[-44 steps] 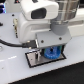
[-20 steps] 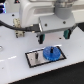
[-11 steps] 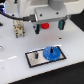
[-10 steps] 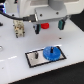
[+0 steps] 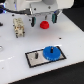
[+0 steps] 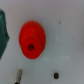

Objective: Insert the blue gear onto the right peg, followed by the red gear

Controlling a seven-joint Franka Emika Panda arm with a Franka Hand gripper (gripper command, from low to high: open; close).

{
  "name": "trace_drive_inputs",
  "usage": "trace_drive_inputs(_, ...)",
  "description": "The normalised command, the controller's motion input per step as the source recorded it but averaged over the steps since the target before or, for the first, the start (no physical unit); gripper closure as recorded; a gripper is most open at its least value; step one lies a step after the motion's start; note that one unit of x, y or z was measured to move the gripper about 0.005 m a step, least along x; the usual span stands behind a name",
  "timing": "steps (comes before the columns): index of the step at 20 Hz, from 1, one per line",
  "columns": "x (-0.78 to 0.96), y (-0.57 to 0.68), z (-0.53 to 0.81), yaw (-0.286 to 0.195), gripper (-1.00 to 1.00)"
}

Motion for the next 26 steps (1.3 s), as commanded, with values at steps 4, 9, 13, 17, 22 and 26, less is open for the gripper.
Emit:
trace_drive_inputs(4,-0.45,0.27,-0.21,0.0,-1.0)
trace_drive_inputs(9,-0.26,0.27,-0.22,0.0,-1.0)
trace_drive_inputs(13,-0.36,0.19,-0.31,0.0,-1.0)
trace_drive_inputs(17,-0.33,0.05,-0.34,0.0,-1.0)
trace_drive_inputs(22,-0.25,0.07,-0.32,0.0,-1.0)
trace_drive_inputs(26,-0.17,0.1,-0.16,0.0,1.0)
